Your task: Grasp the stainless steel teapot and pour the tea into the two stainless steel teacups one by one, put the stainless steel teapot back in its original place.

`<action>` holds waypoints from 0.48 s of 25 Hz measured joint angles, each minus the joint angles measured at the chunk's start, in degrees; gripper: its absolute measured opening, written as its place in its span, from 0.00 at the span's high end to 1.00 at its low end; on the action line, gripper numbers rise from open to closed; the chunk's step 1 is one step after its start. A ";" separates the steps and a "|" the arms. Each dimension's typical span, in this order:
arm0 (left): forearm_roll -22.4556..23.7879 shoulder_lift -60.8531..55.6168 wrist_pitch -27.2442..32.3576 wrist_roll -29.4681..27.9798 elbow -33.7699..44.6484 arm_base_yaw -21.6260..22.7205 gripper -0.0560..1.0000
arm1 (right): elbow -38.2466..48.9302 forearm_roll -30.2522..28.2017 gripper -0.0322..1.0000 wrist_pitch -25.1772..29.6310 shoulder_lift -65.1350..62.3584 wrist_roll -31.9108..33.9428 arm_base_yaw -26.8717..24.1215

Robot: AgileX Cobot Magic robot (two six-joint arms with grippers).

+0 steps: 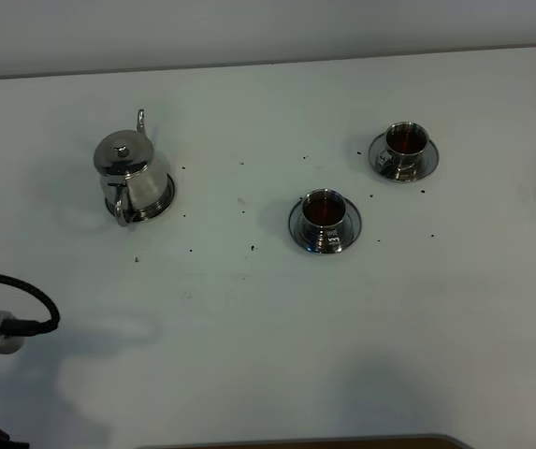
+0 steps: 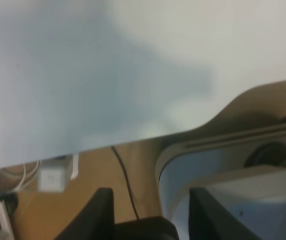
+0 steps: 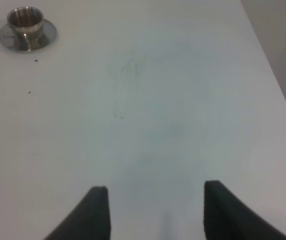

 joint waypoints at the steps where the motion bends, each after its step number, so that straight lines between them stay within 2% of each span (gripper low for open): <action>1: 0.00 -1.39 0.00 0.00 0.00 0.00 0.56 | 0.00 0.00 0.56 0.00 0.00 0.00 0.00; 7: -0.33 -10.54 0.11 0.00 0.00 0.46 0.56 | 0.00 0.00 0.56 0.00 0.00 0.00 0.00; 12: -0.38 -18.02 0.22 0.00 0.00 6.70 0.56 | 0.00 0.00 0.56 0.00 0.00 0.00 0.00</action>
